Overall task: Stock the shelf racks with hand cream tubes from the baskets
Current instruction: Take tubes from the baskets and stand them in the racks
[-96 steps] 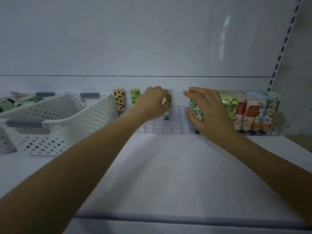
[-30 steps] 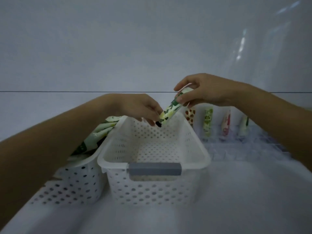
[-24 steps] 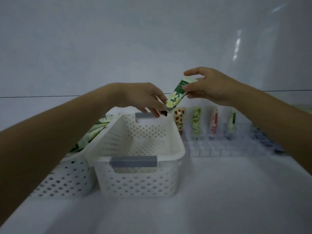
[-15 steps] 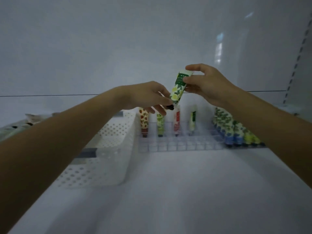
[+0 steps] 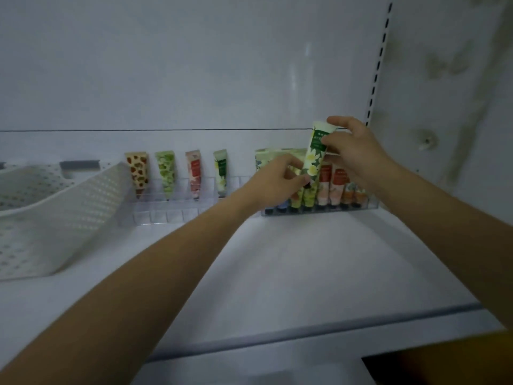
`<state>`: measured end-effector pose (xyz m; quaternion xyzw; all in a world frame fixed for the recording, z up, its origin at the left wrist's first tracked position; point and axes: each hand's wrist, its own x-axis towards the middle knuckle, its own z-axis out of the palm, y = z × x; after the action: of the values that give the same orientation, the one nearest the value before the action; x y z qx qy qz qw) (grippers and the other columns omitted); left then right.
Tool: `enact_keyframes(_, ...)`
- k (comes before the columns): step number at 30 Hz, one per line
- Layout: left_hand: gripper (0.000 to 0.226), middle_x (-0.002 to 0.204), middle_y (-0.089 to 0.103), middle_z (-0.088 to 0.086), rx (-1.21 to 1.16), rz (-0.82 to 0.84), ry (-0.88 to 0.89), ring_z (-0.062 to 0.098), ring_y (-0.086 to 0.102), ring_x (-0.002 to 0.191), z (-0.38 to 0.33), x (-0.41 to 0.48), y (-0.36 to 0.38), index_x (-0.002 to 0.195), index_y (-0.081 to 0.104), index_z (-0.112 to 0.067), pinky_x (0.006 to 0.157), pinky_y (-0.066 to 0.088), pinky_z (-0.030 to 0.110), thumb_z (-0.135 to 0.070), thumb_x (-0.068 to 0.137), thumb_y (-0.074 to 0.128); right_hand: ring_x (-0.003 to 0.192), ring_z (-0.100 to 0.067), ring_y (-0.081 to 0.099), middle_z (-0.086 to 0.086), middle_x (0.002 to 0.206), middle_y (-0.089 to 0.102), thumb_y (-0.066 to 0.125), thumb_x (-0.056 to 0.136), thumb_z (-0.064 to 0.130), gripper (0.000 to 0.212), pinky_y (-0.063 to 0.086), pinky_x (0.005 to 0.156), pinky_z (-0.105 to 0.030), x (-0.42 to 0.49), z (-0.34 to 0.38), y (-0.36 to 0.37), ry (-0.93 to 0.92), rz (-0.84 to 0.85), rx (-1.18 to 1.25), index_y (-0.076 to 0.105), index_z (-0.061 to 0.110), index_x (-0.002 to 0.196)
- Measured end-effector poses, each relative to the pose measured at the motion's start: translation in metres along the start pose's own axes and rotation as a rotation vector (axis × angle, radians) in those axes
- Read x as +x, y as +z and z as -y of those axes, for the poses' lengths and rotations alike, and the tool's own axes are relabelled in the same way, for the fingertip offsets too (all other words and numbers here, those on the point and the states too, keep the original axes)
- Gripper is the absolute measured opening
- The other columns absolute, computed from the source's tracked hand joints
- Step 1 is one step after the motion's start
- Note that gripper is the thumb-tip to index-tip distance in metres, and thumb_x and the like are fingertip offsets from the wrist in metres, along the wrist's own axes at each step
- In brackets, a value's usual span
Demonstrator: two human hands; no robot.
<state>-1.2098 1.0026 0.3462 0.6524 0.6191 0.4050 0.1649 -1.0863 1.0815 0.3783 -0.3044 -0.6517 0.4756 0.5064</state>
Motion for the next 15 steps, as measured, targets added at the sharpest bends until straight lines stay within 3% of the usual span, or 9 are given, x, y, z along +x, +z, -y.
enact_keyframes(4,0.031,0.098,0.062,0.008,0.106,-0.087,0.038,0.02,0.059,0.079,0.001,0.015,0.034,0.119,0.051,-0.009,0.065,0.044,0.029,-0.028,0.094,0.051,0.092,-0.021,0.061,-0.008,0.105,0.058,0.052,0.088,0.001,0.035,0.053,0.088,-0.04,0.007,-0.017,-0.028,0.006,-0.081,-0.032,0.048,0.019,0.119)
enact_keyframes(7,0.025,0.1,0.06,0.011,0.272,-0.065,0.115,0.024,0.056,0.086,0.007,0.027,0.055,0.113,0.055,-0.005,0.066,0.041,0.027,-0.02,0.095,0.048,0.073,-0.012,0.057,-0.005,0.099,0.056,0.048,0.089,-0.003,0.041,0.052,0.069,-0.029,0.014,-0.027,-0.05,-0.033,-0.198,-0.031,0.046,0.017,0.125)
enact_keyframes(10,0.028,0.111,0.058,0.015,0.514,-0.001,0.23,0.031,0.053,0.103,0.021,0.033,0.076,0.112,0.059,-0.003,0.084,0.046,0.036,-0.015,0.09,0.045,0.07,-0.004,0.054,-0.004,0.106,0.052,0.043,0.089,-0.007,0.047,0.049,0.05,-0.012,0.017,-0.037,-0.071,-0.046,-0.3,-0.04,0.042,0.015,0.131)
enact_keyframes(13,0.054,0.114,0.059,0.012,0.727,0.023,0.335,0.032,0.051,0.107,0.038,0.032,0.089,0.111,0.062,-0.006,0.09,0.044,0.042,-0.031,0.08,0.025,0.072,-0.001,0.052,-0.005,0.113,0.049,0.04,0.091,-0.01,0.049,0.042,0.043,-0.007,0.022,-0.046,-0.085,-0.02,-0.346,0.038,0.038,0.013,0.134)
enact_keyframes(15,0.065,0.114,0.06,0.012,0.72,0.025,0.344,0.032,0.052,0.108,0.048,0.032,0.091,0.109,0.064,-0.004,0.09,0.045,0.042,-0.035,0.075,0.018,0.07,0.0,0.053,-0.007,0.119,0.052,0.038,0.091,-0.01,0.048,0.041,0.043,-0.007,0.025,-0.055,-0.09,-0.004,-0.389,0.102,0.039,0.012,0.134)
